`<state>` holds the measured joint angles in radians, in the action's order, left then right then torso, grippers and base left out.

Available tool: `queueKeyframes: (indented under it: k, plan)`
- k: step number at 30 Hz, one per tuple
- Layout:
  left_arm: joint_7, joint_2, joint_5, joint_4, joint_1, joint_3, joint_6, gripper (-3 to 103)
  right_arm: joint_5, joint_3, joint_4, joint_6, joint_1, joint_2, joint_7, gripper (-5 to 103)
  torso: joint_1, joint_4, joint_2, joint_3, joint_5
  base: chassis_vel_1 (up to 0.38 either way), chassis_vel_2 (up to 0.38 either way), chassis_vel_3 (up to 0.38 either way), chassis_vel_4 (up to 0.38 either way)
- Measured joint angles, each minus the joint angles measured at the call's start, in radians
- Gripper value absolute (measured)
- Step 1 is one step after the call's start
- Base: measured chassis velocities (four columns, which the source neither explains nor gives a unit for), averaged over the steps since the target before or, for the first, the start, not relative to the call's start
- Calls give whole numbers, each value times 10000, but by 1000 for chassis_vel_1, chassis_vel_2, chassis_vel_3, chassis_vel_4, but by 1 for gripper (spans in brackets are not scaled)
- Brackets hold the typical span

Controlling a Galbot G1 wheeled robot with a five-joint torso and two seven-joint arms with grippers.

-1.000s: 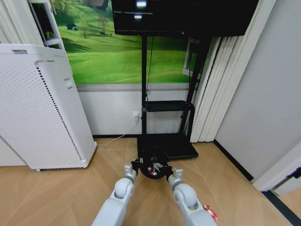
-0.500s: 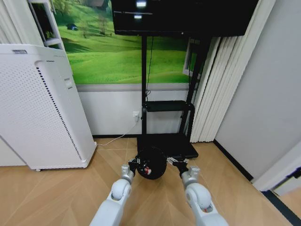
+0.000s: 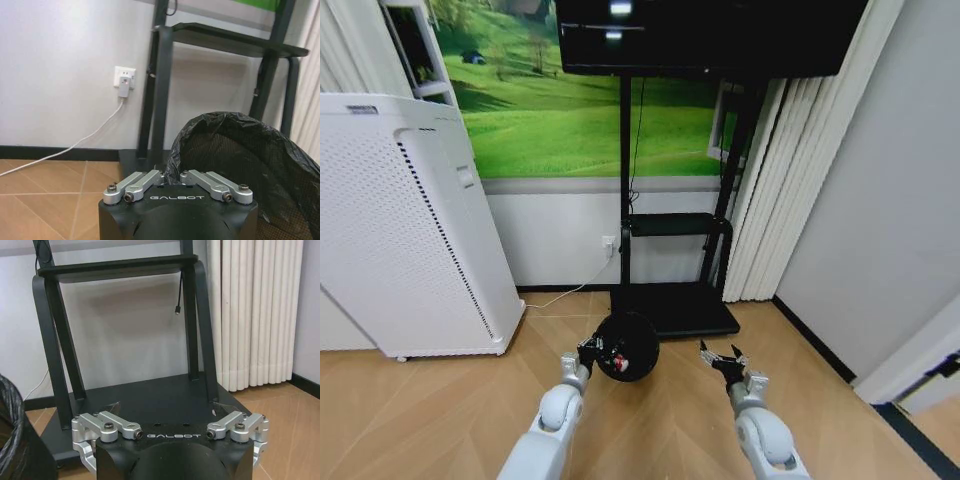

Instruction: Pick up the trash bin and place the garbage on the floor into it.

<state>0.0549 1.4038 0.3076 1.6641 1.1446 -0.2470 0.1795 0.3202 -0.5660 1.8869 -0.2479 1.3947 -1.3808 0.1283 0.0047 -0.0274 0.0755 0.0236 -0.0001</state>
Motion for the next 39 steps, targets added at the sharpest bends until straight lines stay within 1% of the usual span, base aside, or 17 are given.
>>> queueKeyframes:
  k: [9,10,12,13,14,15,16,18,19,21,22,23,25,26,32,37,39]
  plan:
    - [43,131,-140,-32,57,77,5,7,103,30,-161,101,-50,95,-90,100,-3,-2,1,-1,5,-4,-414,-2,412]
    - [59,154,-150,-36,57,81,4,7,109,35,-216,160,-63,114,-110,100,-3,-1,0,-1,-5,-35,-495,19,503]
    - [72,167,-155,-42,57,99,4,7,99,52,-291,212,-78,125,-127,100,-3,-3,0,-1,-3,-18,-499,6,503]
    - [88,183,-162,-51,55,139,10,7,5,76,-510,281,-132,128,-212,100,-6,-1,2,-2,7,-18,-440,45,486]
    - [111,208,-166,-52,43,161,10,7,-50,70,-704,298,-202,132,-273,100,-7,-3,4,-3,-5,-44,-440,45,413]
    - [103,239,-173,-54,30,178,12,7,-94,82,-1103,309,-313,131,-312,100,-8,-11,5,-3,6,-44,-363,31,413]
    - [103,239,-173,-54,30,178,12,7,-94,82,-1103,309,-313,131,-312,100,-8,-11,5,-3,6,-44,-363,31,413]
    - [110,272,-194,-55,38,186,16,7,-217,86,-1977,332,-530,131,-379,100,-7,-4,5,-2,-1,-36,-183,72,88]
    - [110,272,-194,-55,38,186,16,7,-217,86,-1977,332,-530,131,-379,100,-7,-4,5,-2,-1,-29,-183,90,28]
    - [132,269,-219,-35,69,178,16,7,-361,145,-3039,324,-719,129,-406,100,-6,3,4,0,6,1,-34,70,1]
    - [132,269,-219,-35,69,178,16,7,-361,145,-3039,324,-719,129,-406,100,-6,3,4,0,6,1,2,51,1]
    - [150,260,-221,-15,85,166,17,7,-569,165,-3782,422,-869,109,-464,100,-4,7,3,0,1,0,0,0,0]
    - [152,224,-218,42,90,134,19,7,-903,213,-4868,666,-1086,56,-716,100,-2,3,3,1,3,17,90,8,-42]
    - [152,224,-218,42,90,134,19,7,-903,213,-4868,666,-1086,56,-716,100,-2,3,3,1,3,-2,102,-5,-86]
    - [151,112,-168,100,102,119,31,7,-1224,467,-6950,1096,-1872,-107,-1036,100,0,-1,2,2,0,1,43,-10,-58]
    - [62,36,-170,102,104,122,32,7,-1359,569,-7991,1044,-2640,-164,-1066,100,-1,-3,2,1,0,0,0,0,0]
    - [34,31,-154,102,66,94,33,7,-1650,610,-8736,1041,-3179,-246,-1075,100,-1,-2,2,0,0,0,0,0,0]
